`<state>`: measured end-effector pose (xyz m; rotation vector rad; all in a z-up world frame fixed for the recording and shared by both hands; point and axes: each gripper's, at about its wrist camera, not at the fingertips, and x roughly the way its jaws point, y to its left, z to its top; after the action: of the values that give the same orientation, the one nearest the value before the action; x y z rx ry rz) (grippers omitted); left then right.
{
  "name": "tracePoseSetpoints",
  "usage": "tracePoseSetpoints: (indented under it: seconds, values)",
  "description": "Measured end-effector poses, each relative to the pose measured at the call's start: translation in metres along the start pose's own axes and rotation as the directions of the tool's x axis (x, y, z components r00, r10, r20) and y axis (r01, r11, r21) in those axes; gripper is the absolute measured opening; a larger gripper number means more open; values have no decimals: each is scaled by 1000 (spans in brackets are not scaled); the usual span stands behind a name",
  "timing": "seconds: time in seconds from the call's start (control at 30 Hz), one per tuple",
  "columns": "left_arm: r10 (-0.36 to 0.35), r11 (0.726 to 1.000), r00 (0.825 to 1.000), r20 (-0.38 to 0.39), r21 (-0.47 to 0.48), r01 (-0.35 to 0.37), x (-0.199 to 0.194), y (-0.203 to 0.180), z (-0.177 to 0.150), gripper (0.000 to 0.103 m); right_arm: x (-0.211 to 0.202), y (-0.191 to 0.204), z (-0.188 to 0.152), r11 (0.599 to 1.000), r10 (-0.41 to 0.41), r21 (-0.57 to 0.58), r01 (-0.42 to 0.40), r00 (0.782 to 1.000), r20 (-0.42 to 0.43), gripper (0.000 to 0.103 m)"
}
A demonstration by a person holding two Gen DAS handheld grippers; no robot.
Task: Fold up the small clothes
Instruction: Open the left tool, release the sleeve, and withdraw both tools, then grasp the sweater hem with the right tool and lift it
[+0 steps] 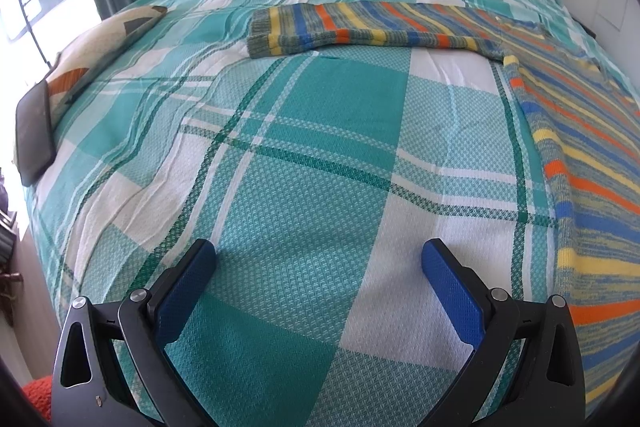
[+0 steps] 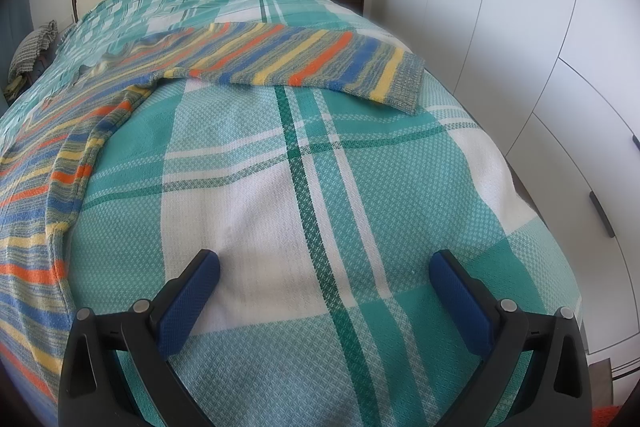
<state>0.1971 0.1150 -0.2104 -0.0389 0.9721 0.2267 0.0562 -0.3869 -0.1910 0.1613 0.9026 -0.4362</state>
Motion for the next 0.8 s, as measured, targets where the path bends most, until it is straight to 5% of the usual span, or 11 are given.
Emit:
tracePoseSetpoints:
  seconds: [0.37,0.57,0.67,0.8]
  values:
    - [10,1000,1000,10,6,-10,0,-2,-1,102,-1,1,0,1000,-3,-1,3,1000,2,103]
    - [-55,998,998,-28,-18,55,-11,7,7,102,-3,1,5,1000,13,-18,-14,999,-37,103]
    - [-118,992,993,2,-32,118,-37,12,13,102,-16,-17,21,987,152,60,-149,988,-41,102]
    - [-170,984,982,80,-47,174,-69,16,10,102,-18,-66,53,883,363,303,-359,931,46,101]
